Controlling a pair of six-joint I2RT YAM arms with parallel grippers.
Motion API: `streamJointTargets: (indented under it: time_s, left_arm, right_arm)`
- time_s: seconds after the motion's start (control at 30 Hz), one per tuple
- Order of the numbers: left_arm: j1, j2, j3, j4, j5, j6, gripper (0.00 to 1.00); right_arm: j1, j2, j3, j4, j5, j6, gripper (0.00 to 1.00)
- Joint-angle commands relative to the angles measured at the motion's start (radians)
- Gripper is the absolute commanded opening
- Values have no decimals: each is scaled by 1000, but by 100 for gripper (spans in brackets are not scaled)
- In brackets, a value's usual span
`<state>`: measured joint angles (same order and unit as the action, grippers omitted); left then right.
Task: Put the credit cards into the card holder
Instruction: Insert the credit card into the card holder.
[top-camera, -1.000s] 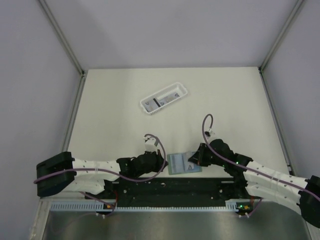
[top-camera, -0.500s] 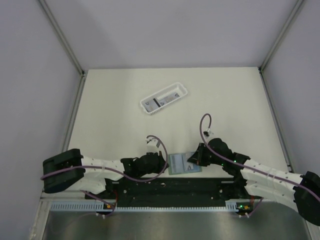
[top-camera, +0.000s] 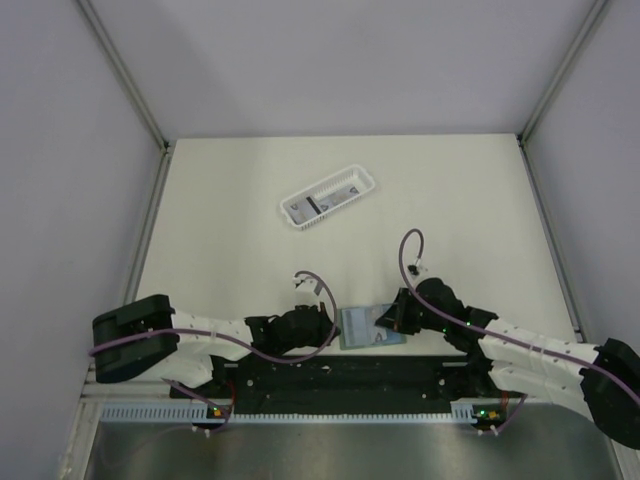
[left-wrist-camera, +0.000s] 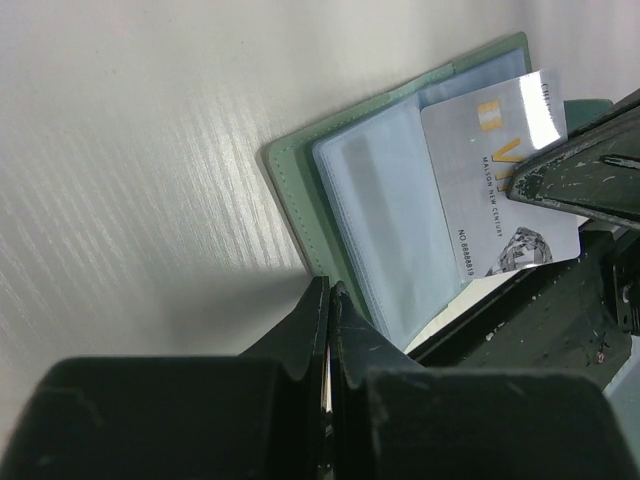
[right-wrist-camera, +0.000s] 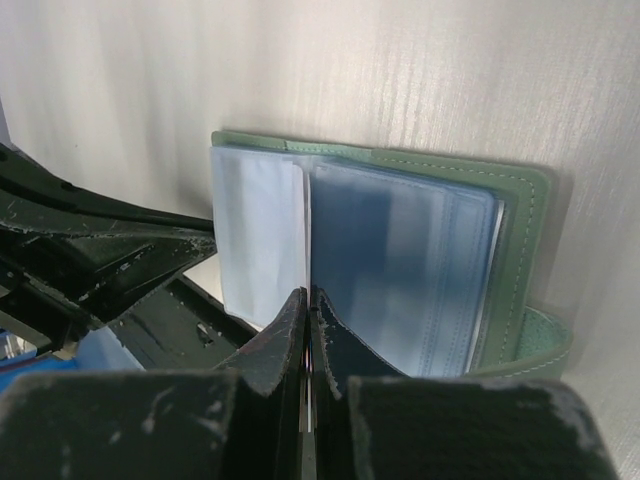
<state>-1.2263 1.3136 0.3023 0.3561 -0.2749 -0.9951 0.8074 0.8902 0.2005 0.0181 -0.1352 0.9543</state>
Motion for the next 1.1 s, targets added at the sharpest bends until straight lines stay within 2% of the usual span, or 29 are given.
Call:
streamJointTargets:
  time_s: [0.0, 0.77, 1.07]
  left_arm:
    - [2, 12, -9, 32, 11, -4, 0]
    - [2, 19, -5, 30, 11, -4, 0]
    - [2, 21, -3, 29, 11, -2, 0]
  right_arm:
    - [-11, 18, -15, 63, -20, 8, 0]
    - [-27, 127, -67, 276, -61, -5, 0]
    - [-27, 81, -58, 212, 25, -37, 0]
